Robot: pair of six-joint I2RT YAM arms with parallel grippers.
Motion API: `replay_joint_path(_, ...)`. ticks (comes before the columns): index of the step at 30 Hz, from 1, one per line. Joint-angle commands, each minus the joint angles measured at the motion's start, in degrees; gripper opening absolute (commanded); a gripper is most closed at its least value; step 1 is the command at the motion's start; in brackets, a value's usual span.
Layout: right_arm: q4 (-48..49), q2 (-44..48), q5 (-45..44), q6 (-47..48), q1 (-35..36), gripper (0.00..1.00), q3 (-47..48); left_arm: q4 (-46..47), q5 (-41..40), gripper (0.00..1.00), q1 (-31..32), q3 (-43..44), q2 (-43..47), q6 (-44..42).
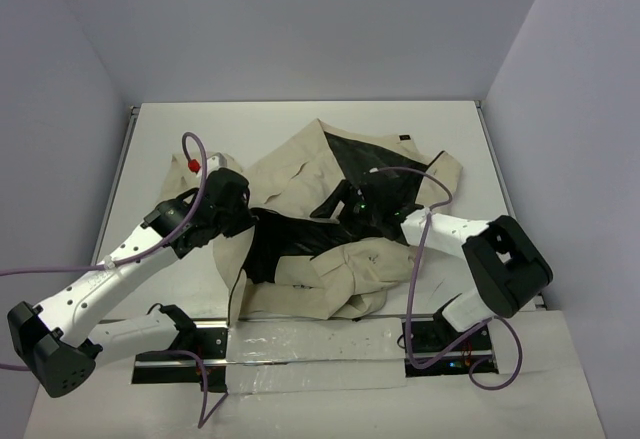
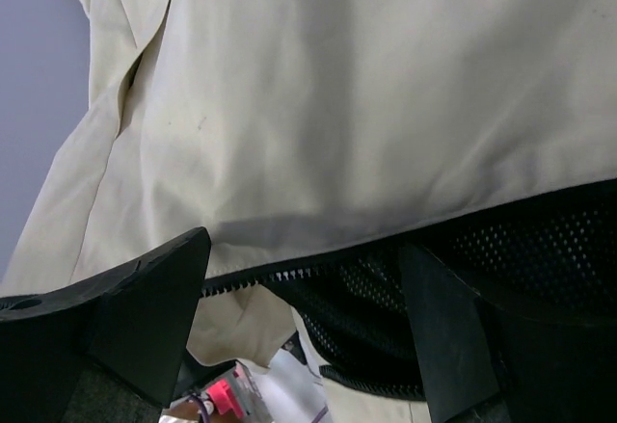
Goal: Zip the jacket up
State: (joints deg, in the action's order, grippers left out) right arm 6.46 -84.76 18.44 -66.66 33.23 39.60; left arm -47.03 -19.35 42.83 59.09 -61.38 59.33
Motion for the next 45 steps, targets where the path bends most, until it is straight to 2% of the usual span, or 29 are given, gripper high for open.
replay_joint_path(1, 3.6, -1.3, -4.2, -0.9, 0.1, 0.84, 4.0, -1.1, -1.1, 0.0, 0.2, 1.8, 1.5, 0.6)
replay_joint_path(12, 3.2, 0.8, -15.4, -1.4, -0.1, 0.83, 3.6, -3.6, -0.3, 0.0, 0.2, -1.5, 4.5, 3.8)
replay_joint_path(20, 2.9, 1.9, -20.0, -1.7, -0.1, 0.77, 2.5, -2.7, 0.4, 0.0, 0.2, -1.2, 3.5, 2.4)
replay_joint_path(21, 2.7, 1.7, -20.3, -1.7, -0.1, 0.74, 2.6, -2.6, 0.4, 0.0, 0.2, -1.2, 3.6, 2.3)
replay_joint_path(25, 2.3, 1.0, -21.3, -2.1, -0.2, 0.47, 3.3, -2.6, 0.7, 0.0, 0.2, -1.5, 3.9, 2.6)
replay_joint_path(28, 1.6, 1.3, -22.6, -1.7, -0.2, 0.19, 3.5, -3.1, 0.4, 0.0, 0.2, -1.8, 4.8, 3.2)
replay_joint_path(30, 1.5, 1.8, -23.2, -0.6, -0.2, 0.07, 4.4, -3.5, 0.7, 0.0, 0.2, -2.8, 5.5, 3.6)
replay_joint_path(33, 2.2, 0.2, -18.9, 6.6, -1.1, 0.0, 8.3, -0.9, 5.5, 0.0, 0.8, -5.9, 8.6, 3.0)
replay_joint_path(35, 0.4, -3.6, -12.4, 13.9, -2.4, 0.0, 18.1, 3.4, 9.8, 0.0, 3.7, -13.1, 12.9, 3.5)
replay_joint_path(37, -1.6, -5.4, -9.0, 20.0, -2.8, 0.0, 22.1, 5.5, 11.4, 0.0, 4.8, -15.3, 15.1, 3.9)
replay_joint_path(38, -2.2, -7.9, -4.3, 25.4, -2.9, 0.0, 27.1, 8.2, 13.8, 0.02, 5.3, -17.4, 17.6, 3.7)
replay_joint_path(39, -3.5, -9.8, -0.6, 28.8, -2.9, 0.0, 30.8, 9.2, 15.0, 0.15, 5.4, -18.0, 19.0, 3.6)
replay_joint_path(41, -5.1, -11.9, 5.8, 32.3, -2.8, 0.0, 34.7, 9.8, 15.6, 0.65, 5.5, -16.7, 20.1, 2.5)
replay_joint_path(42, -5.6, -12.1, 7.2, 34.5, -2.6, 0.0, 35.3, 9.2, 15.3, 0.87, 5.5, -15.0, 20.1, 2.2)
replay_joint_path(44, -4.8, -10.5, 9.8, 37.6, -2.5, 0.0, 34.7, 6.9, 12.6, 0.99, 5.4, -12.2, 19.6, 1.1)
replay_joint_path(45, -4.6, -9.6, 10.8, 38.3, -2.4, 0.0, 33.0, 5.9, 10.4, 0.99, 5.3, -9.6, 19.6, 0.2)
